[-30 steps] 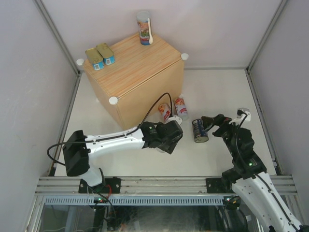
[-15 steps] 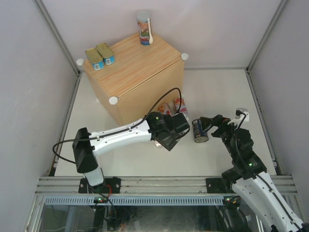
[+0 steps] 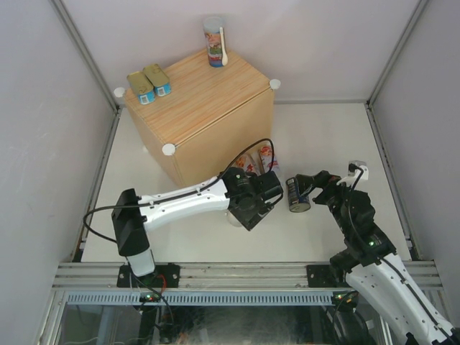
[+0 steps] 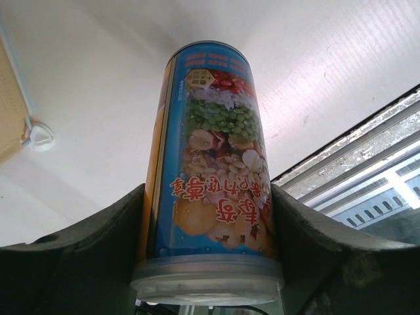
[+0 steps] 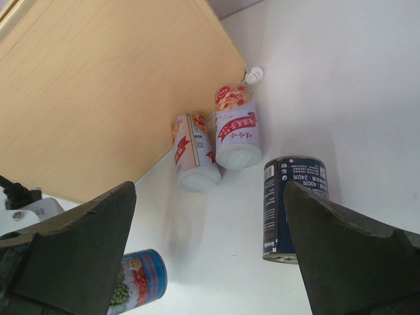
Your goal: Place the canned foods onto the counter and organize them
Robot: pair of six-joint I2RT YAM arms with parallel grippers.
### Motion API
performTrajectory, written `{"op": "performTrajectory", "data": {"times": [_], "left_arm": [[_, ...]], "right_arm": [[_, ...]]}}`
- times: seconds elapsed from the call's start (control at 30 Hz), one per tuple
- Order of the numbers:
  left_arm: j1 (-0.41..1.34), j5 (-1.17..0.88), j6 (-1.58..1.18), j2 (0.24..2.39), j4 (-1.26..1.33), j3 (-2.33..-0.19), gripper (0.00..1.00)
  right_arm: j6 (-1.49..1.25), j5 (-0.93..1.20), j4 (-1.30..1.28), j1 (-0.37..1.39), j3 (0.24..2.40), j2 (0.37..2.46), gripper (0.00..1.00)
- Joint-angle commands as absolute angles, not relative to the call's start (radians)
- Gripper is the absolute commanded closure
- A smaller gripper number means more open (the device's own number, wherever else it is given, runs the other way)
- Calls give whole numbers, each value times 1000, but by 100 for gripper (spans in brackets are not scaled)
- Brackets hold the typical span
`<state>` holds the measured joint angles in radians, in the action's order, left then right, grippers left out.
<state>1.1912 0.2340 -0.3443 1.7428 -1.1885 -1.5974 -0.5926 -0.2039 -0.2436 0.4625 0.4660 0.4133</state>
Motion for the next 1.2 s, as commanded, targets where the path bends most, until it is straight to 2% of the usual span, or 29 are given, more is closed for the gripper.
{"op": "performTrajectory", "data": {"times": [0.0,0.2,0.63,1.17], "left_arm": [[1195,196,-295,1747,-1171,-1635,88],[1195,166,-278,1780,-1177,-1625,78],[1194,145,-255,1825,-1164,-1616,51],[1190,129,-240,1855,-1139,-1604,32]], "right_arm": [[-605,-228,-229,475,492,402,6],[-609,-244,-243,488,493,389,6],[-607,-267,-244,496,466,374,6],[-586,-250,-214,484,471,393,5]]}}
